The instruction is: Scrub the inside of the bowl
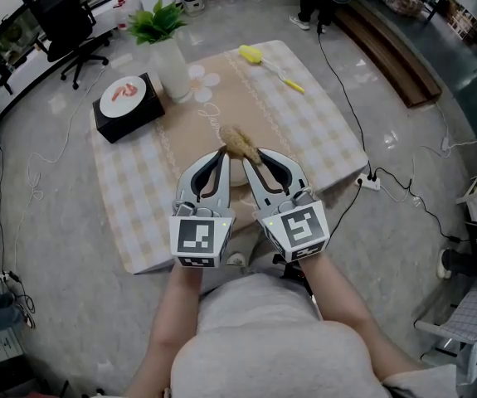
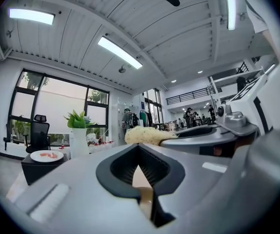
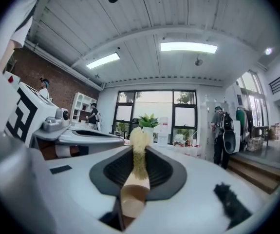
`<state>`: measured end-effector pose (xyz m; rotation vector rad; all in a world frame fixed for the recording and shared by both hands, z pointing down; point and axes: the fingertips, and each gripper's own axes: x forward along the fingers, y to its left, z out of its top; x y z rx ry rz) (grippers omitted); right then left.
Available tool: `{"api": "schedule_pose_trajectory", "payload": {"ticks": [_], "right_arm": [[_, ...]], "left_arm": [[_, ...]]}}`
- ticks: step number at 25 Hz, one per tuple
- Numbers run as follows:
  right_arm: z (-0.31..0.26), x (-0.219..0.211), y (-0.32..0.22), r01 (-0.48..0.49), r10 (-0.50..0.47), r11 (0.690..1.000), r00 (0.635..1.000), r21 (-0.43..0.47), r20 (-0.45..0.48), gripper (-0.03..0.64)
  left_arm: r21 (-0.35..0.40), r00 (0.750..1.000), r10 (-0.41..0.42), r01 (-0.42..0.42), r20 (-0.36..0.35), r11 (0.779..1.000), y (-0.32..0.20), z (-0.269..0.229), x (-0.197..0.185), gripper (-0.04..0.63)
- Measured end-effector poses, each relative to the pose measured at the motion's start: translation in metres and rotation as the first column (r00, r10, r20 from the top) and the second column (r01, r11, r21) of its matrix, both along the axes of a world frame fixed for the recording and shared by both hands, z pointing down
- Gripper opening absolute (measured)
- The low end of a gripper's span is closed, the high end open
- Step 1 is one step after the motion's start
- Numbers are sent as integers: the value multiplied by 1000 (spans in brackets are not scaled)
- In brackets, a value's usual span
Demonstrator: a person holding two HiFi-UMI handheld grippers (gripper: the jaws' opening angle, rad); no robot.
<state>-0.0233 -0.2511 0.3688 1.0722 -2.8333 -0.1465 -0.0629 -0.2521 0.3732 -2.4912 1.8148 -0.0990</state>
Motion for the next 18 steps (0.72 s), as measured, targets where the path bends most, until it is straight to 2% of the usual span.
{"api": "schedule_pose_trajectory", "payload": {"ticks": [18], "right_arm": [[-6,9,-11,-22,21,1000,999,10,30,77]], "left_arm": [[10,1000,-4,4,6,1000,-12,-5,8,3]]}}
